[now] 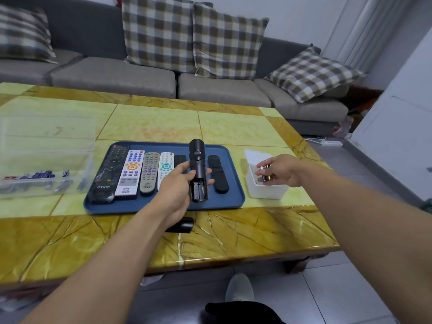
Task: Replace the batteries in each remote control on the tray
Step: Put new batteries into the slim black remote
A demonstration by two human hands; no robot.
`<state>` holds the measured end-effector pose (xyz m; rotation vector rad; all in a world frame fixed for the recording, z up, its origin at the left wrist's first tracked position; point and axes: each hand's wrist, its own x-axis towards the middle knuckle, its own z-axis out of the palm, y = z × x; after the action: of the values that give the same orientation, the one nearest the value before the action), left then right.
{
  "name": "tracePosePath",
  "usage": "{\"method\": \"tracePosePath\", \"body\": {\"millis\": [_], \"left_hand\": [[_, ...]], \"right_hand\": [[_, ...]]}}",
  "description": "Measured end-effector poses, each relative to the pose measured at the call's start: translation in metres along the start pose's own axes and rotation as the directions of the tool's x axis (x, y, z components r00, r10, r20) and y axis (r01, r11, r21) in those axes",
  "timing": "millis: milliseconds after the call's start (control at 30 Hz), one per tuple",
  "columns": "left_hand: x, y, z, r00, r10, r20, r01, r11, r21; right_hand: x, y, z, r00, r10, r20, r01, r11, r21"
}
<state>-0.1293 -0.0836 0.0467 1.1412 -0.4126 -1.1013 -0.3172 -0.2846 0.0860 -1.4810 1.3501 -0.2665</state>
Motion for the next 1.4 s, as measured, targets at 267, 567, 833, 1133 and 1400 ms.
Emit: {"method": "tracePosePath", "body": {"millis": [267,567,833,1133,1400], "left_hand": [[-0.004,0.001,-0.003,1.000,-0.015,-0.016,0.015,1.000,-0.022],[-0.004,-0.001,-0.001,1.000,-0.003,-0.023,0.003,1.000,0.001],[0.002,-0.002,-0.004,0.999,-0.003,-0.045,0.003,1.000,0.004],[-0.002,0.003,-0.010,0.999,0.007,-0.035,-0.008,1.000,-0.014],[-0.009,0.009,-0.013,0.998,0.003,-0.058,-0.008,0.997,-0.081]], "right_hand": [[-0.009,0.000,-0.009,1.000,-0.007,0.030,0.000,0.979,0.202],[0.008,0.012,0.013,0.940,-0.287,-0.185,0.085,0.721,-0.688],[0.023,0.008,0.032,0.963,-0.233,-0.136,-0.025,0.426,-0.904],[0.022,0.014,0.031,0.908,-0.331,-0.257,0.008,0.627,-0.779],[-0.061,-0.005,0.065,0.939,-0.308,-0.152,0.342,0.798,0.497]]}}
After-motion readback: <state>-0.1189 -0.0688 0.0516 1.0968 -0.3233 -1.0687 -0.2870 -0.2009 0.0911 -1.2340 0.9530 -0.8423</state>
